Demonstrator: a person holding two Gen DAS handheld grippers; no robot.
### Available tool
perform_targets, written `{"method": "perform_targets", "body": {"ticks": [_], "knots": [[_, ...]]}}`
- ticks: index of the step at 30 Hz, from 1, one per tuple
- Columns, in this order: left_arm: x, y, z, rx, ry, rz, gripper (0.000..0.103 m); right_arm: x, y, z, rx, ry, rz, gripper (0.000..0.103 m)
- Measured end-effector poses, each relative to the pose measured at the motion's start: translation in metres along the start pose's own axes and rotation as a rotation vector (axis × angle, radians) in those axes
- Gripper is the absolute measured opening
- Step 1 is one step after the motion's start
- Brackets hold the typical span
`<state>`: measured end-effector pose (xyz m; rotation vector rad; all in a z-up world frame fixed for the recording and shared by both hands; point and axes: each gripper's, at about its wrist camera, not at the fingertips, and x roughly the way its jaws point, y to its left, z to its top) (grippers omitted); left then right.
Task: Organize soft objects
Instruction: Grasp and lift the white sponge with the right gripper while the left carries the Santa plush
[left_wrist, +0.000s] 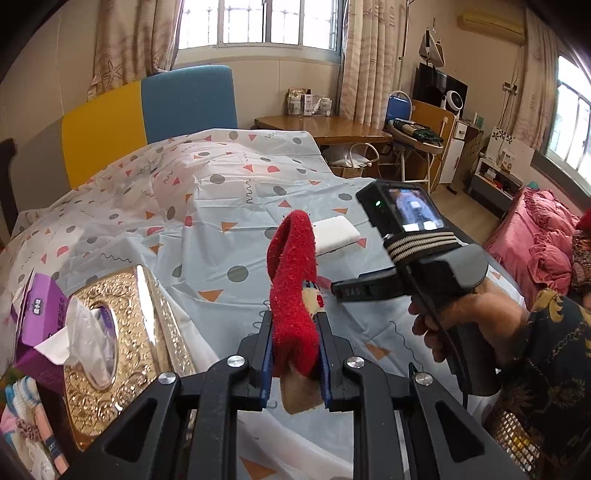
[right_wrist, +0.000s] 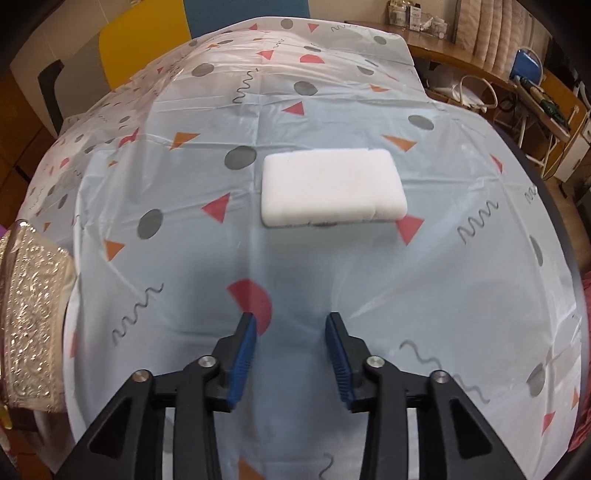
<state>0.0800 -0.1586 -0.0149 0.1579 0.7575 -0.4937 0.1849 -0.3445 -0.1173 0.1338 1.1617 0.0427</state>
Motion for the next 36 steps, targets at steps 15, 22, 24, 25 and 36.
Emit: {"method": "perform_targets", "body": {"ticks": [15, 22, 24, 25, 36], "knots": [[-0.059, 0.033, -0.030, -0.017, -0.046, -0.012, 0.020, 0.019, -0.065, 0.054, 0.624, -0.071, 0.155, 0.070], [-0.091, 0.070, -0.045, -0.063, -0.088, 0.027, 0.020, 0.035, -0.063, 0.101, 0.622, -0.061, -0.037, 0.072], [-0.100, 0.090, -0.050, -0.117, -0.095, 0.046, 0.020, 0.038, -0.054, 0.110, 0.569, -0.045, -0.084, 0.072], [-0.105, 0.100, -0.052, -0.146, -0.099, 0.061, 0.020, 0.041, -0.046, 0.114, 0.522, -0.029, -0.124, 0.072], [-0.127, 0.239, -0.108, -0.491, -0.059, 0.390, 0.020, 0.034, -0.003, 0.081, 0.195, -0.030, -0.198, 0.058]]}}
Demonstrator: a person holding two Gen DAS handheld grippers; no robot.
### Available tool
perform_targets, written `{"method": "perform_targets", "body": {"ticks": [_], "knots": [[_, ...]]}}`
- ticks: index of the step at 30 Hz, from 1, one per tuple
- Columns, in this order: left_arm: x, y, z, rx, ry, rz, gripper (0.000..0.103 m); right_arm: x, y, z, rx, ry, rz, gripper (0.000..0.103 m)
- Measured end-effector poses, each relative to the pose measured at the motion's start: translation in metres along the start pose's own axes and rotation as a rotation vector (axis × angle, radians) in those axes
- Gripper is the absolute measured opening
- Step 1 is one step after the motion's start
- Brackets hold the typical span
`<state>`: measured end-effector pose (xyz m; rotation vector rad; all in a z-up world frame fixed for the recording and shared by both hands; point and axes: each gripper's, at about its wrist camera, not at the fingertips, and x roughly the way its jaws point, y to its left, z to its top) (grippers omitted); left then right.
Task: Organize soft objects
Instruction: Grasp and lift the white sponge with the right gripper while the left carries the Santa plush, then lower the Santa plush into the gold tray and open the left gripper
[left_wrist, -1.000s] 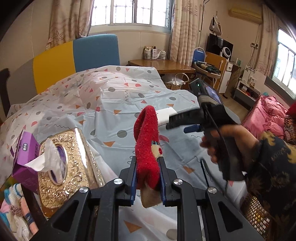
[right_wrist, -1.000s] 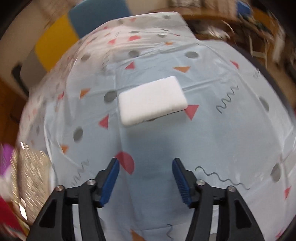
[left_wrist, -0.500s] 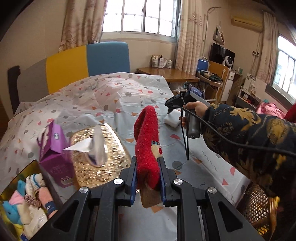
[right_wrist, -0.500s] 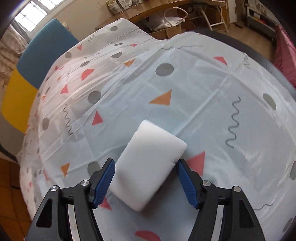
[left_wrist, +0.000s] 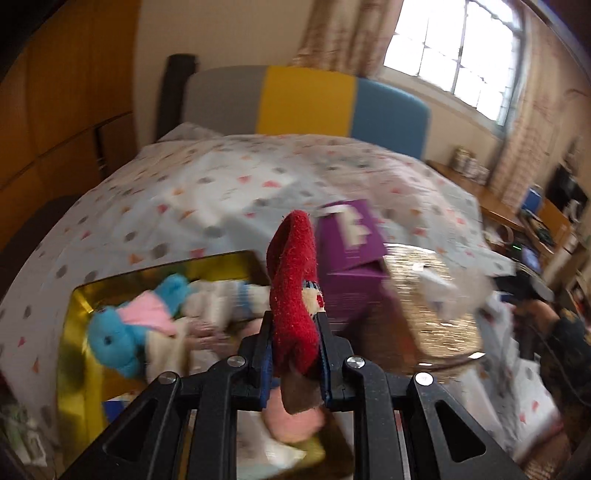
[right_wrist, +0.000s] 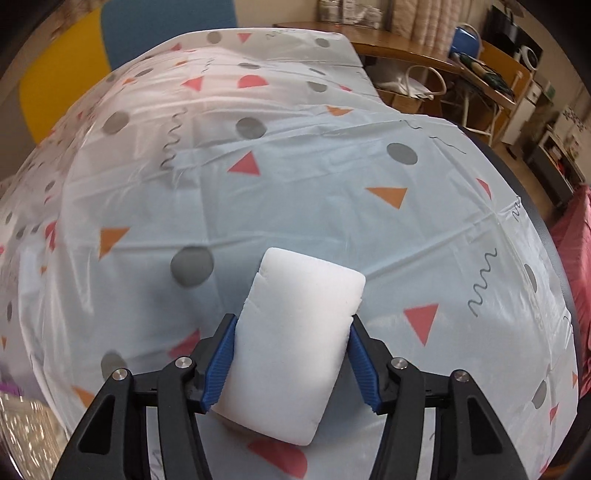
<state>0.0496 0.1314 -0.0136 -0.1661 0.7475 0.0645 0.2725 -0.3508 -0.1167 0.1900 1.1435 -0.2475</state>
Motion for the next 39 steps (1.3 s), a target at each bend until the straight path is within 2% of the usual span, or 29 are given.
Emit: {"method": "perform_targets", "body": {"ticks": [8, 13, 15, 18, 19, 23, 27, 32, 39], "knots": [[0.020, 0.074, -0.015, -0.123, 0.034, 0.194, 0.020, -0.006, 0.003, -0.030, -0.051, 0.000, 0.022, 0.058], [0.019, 0.102, -0.027, -0.175, 0.062, 0.252, 0.023, -0.015, 0.005, -0.047, -0.068, 0.001, 0.023, 0.058], [0.019, 0.109, -0.032, -0.190, 0.071, 0.258, 0.028, -0.018, 0.005, -0.053, -0.073, 0.004, 0.023, 0.058], [0.013, 0.115, -0.041, -0.199, 0.061, 0.271, 0.046, -0.024, 0.007, -0.065, -0.093, 0.004, 0.022, 0.057], [0.009, 0.115, -0.044, -0.195, 0.054, 0.276, 0.048, -0.026, 0.007, -0.068, -0.099, 0.003, 0.019, 0.056], [-0.004, 0.115, -0.051, -0.173, 0.030, 0.277, 0.048, -0.037, 0.006, -0.081, -0.100, -0.007, 0.026, 0.056], [-0.019, 0.113, -0.054, -0.174, -0.003, 0.275, 0.056, -0.050, 0.001, -0.090, -0.083, -0.028, 0.052, 0.056], [-0.038, 0.109, -0.057, -0.162, -0.039, 0.272, 0.059, -0.070, -0.003, -0.099, -0.068, -0.068, 0.082, 0.056], [-0.053, 0.103, -0.059, -0.145, -0.069, 0.263, 0.061, -0.128, 0.010, -0.105, -0.095, -0.198, 0.156, 0.056]]}}
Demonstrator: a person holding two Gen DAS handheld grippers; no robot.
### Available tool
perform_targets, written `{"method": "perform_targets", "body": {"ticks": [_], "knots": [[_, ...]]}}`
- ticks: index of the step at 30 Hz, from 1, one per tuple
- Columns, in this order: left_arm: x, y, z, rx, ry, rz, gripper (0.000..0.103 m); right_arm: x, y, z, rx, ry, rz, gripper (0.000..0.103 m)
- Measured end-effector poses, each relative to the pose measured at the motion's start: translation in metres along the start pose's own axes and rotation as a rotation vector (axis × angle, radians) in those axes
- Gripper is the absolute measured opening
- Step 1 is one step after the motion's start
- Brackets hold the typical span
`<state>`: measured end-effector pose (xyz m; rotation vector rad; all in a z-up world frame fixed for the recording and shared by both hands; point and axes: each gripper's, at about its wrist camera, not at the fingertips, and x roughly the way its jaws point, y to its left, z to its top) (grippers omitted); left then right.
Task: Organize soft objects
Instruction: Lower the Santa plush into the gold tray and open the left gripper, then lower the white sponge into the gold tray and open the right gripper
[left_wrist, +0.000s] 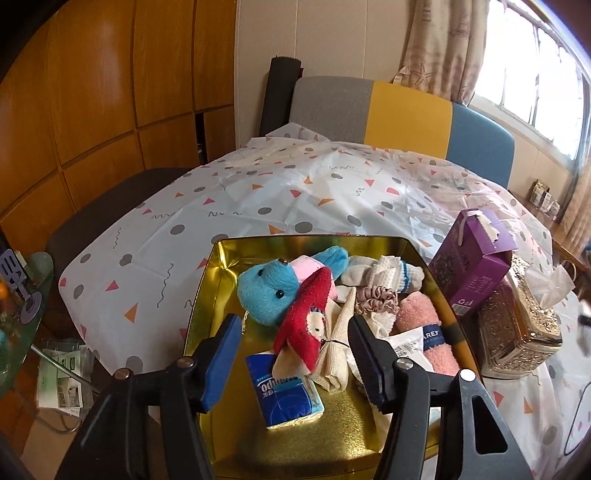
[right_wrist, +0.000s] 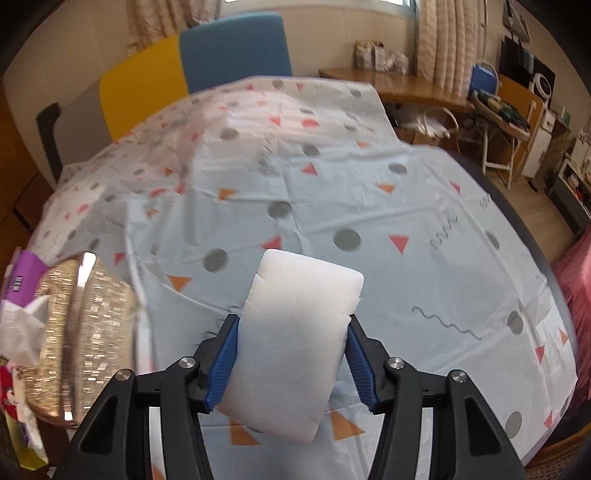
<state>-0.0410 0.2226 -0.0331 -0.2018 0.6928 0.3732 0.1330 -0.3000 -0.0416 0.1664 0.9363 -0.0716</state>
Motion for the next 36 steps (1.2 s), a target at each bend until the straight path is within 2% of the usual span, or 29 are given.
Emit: {"method": "perform_targets", "body": {"ticks": [4, 10, 15, 19, 26, 29, 33, 36], "knots": [[-0.005, 0.000, 0.000, 0.000, -0.008, -0.006, 0.062, -0.043, 0.037, 0.009, -0.087, -0.102, 0.078, 0.056], [-0.007, 0.004, -0.003, -0.006, -0.006, -0.001, 0.063, -0.105, 0.118, 0.014, -0.257, -0.236, 0.219, 0.056], [-0.007, 0.011, -0.005, -0.018, -0.005, 0.007, 0.063, -0.132, 0.194, -0.002, -0.418, -0.256, 0.347, 0.056], [-0.008, 0.018, -0.005, -0.031, -0.007, 0.021, 0.063, -0.134, 0.253, -0.026, -0.534, -0.198, 0.448, 0.056], [-0.006, 0.033, -0.006, -0.058, -0.005, 0.049, 0.065, -0.097, 0.347, -0.089, -0.704, 0.007, 0.567, 0.056], [-0.006, 0.037, -0.006, -0.065, -0.009, 0.060, 0.065, -0.073, 0.377, -0.117, -0.751, 0.079, 0.572, 0.056], [-0.005, 0.044, -0.005, -0.081, -0.005, 0.068, 0.065, -0.041, 0.399, -0.141, -0.777, 0.121, 0.545, 0.056], [-0.005, 0.046, -0.004, -0.083, -0.008, 0.073, 0.067, -0.020, 0.413, -0.152, -0.814, 0.131, 0.478, 0.056]]}}
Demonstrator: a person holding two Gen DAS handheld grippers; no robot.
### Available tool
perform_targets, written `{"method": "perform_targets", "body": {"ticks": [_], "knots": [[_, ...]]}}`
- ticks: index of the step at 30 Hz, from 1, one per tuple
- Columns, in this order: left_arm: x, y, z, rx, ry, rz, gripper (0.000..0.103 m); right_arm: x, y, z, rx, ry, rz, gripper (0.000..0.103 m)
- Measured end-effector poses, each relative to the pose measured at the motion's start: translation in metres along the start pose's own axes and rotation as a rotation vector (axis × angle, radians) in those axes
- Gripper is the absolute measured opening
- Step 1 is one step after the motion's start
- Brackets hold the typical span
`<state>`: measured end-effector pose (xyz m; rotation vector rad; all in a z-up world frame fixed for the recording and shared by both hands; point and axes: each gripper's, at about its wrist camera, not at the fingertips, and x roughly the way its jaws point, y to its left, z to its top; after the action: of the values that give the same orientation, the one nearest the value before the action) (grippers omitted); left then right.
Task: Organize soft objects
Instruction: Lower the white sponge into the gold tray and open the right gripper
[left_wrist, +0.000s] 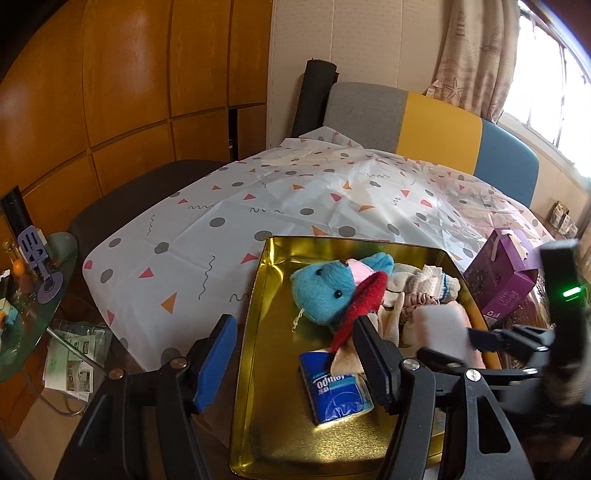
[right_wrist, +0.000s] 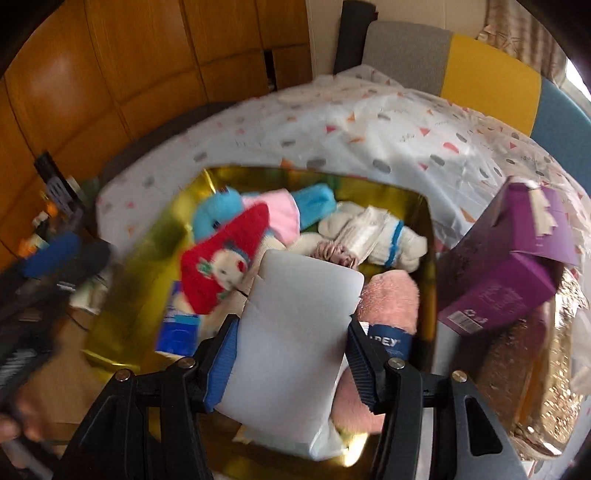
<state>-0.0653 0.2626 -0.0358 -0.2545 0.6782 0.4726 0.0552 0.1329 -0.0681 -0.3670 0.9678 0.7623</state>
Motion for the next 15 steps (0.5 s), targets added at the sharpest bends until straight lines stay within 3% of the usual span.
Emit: {"method": "perform_targets", "body": {"ticks": [6, 15], "knots": [[0.000, 0.001, 0.001, -0.001, 0.000, 0.007, 0.071, 0.025, -0.009, 0.002, 0.019, 0.023, -0.070, 0.058], [-0.005, -0.003, -0.001, 0.000, -0.008, 0.018, 0.079, 0.005, -0.015, -0.006, 0.083, -0.050, 0.005, 0.064]]}}
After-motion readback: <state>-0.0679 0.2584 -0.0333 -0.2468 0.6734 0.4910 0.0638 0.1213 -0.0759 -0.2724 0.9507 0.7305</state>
